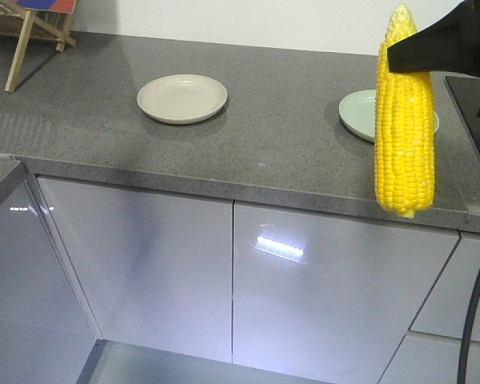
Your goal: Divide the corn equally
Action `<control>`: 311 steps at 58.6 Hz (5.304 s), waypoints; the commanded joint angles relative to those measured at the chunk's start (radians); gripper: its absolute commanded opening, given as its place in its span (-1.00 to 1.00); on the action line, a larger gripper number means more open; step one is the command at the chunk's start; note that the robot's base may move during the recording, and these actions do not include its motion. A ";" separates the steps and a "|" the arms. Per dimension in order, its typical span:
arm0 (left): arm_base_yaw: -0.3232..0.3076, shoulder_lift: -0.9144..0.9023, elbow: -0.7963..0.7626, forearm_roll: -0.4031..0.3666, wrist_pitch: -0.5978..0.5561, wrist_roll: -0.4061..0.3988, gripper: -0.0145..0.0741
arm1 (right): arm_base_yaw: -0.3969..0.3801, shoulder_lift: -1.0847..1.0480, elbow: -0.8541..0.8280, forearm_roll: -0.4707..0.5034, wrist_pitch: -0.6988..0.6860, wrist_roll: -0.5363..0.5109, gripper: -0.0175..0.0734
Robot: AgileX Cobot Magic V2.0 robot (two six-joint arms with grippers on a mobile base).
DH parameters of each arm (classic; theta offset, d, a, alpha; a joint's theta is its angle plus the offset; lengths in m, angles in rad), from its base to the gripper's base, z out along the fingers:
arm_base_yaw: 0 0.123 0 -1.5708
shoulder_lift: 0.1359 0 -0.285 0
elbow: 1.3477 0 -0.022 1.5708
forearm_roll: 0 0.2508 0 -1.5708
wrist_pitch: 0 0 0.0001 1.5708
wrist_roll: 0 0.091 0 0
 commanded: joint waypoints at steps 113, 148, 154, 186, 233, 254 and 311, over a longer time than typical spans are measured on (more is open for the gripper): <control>-0.003 -0.010 -0.028 -0.026 -0.067 0.001 -0.69 | -0.008 -0.030 -0.031 0.059 -0.035 -0.004 -0.63; -0.003 -0.010 -0.028 -0.026 -0.067 0.001 -0.69 | -0.008 -0.030 -0.031 0.059 -0.035 -0.004 -0.63; -0.003 -0.010 -0.028 -0.026 -0.067 0.001 -0.69 | -0.008 -0.030 -0.031 0.059 -0.035 -0.004 -0.63; -0.003 -0.010 -0.028 -0.026 -0.067 0.001 -0.69 | -0.008 -0.030 -0.031 0.059 -0.035 -0.004 -0.63; -0.003 -0.010 -0.028 -0.026 -0.067 0.001 -0.69 | -0.008 -0.030 -0.031 0.059 -0.035 -0.004 -0.63; -0.003 -0.010 -0.028 -0.026 -0.067 0.001 -0.69 | -0.008 -0.030 -0.031 0.059 -0.035 -0.004 -0.63; -0.003 -0.010 -0.028 -0.026 -0.067 0.001 -0.69 | -0.008 -0.030 -0.031 0.059 -0.035 -0.004 -0.63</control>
